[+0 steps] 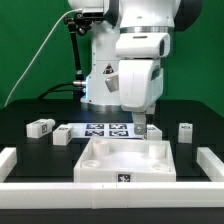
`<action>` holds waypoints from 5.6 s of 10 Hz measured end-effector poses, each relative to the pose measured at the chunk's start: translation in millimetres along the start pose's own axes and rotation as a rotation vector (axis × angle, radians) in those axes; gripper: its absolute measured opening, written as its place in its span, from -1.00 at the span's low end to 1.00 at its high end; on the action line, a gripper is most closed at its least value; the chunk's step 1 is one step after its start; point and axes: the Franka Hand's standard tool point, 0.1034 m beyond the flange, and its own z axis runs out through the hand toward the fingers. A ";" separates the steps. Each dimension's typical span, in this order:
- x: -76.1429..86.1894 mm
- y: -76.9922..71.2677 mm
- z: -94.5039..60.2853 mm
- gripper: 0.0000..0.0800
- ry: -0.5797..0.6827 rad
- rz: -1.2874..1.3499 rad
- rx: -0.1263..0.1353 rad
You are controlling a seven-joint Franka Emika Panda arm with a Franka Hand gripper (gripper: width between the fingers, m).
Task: Assemble one leg
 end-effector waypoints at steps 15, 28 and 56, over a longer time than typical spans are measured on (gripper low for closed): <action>-26.8 -76.6 39.9 0.62 -0.038 -0.234 0.073; -39.0 -85.7 65.8 -0.85 -0.021 -0.213 0.089; 10.4 -68.8 68.7 0.31 -0.016 -0.356 0.076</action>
Offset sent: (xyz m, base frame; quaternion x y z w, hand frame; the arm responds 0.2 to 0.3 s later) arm -0.0260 -0.0019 -0.0188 0.0207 -0.0685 -0.1924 0.9787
